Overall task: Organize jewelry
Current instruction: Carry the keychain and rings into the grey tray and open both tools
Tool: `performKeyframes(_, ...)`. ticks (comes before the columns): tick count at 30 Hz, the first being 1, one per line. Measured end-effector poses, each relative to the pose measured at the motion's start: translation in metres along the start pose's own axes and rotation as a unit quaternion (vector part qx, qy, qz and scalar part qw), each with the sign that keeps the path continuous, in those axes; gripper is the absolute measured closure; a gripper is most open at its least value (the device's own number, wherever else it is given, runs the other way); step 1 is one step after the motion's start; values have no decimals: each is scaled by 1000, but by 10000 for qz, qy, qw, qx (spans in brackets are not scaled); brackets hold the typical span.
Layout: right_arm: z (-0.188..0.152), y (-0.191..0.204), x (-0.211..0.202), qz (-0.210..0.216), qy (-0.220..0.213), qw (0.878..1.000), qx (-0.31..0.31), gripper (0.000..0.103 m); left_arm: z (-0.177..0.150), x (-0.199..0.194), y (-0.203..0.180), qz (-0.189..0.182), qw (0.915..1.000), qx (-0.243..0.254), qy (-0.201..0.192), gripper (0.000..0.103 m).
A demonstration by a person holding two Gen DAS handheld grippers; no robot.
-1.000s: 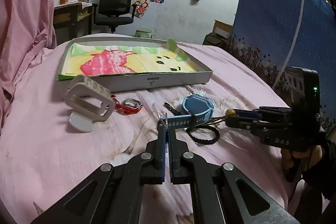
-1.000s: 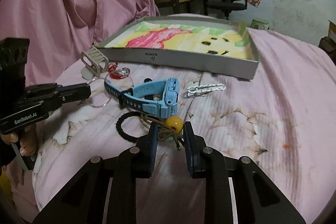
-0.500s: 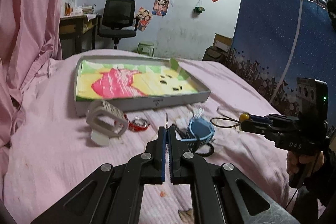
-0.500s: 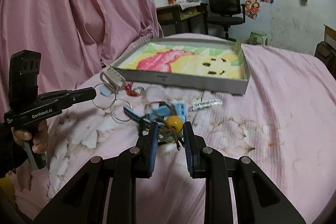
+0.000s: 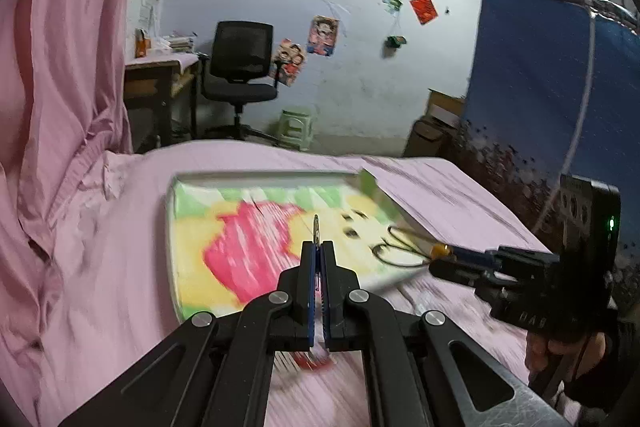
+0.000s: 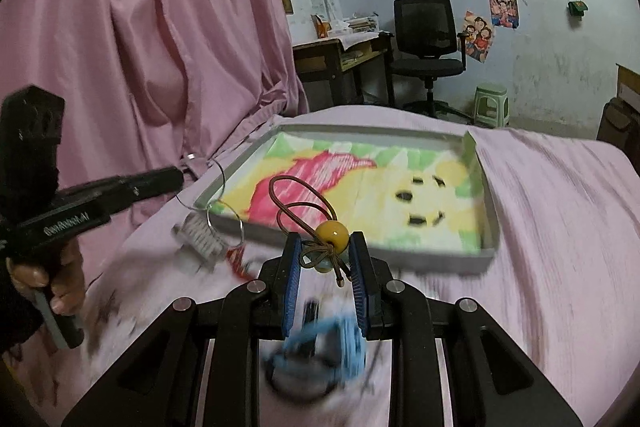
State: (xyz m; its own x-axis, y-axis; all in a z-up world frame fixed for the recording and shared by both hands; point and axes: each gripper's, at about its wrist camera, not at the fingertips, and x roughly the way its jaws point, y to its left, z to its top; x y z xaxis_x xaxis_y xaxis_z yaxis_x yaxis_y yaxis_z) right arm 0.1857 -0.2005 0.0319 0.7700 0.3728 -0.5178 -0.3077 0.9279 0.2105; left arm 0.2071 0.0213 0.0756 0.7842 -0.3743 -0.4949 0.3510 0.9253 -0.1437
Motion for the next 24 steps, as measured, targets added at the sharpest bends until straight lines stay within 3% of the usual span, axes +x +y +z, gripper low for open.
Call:
performKeyframes(9,35,11,77,47,225,9997,-105,82,5,59,34,253,9976,-251,594,100)
performKeyframes(16,28,10,125,45,826,9965,-90,82,-15,93,65,234,9855,-872,1435,100)
performKeyframes(22,19,6,135,45,1128,9936,-37,80,-28,91,68,232,9856,-847,1446,99)
performKeyframes(24,18,4,134,25,1161,9932,-18,70,-30,89,69,247,9857,-857,1432,97)
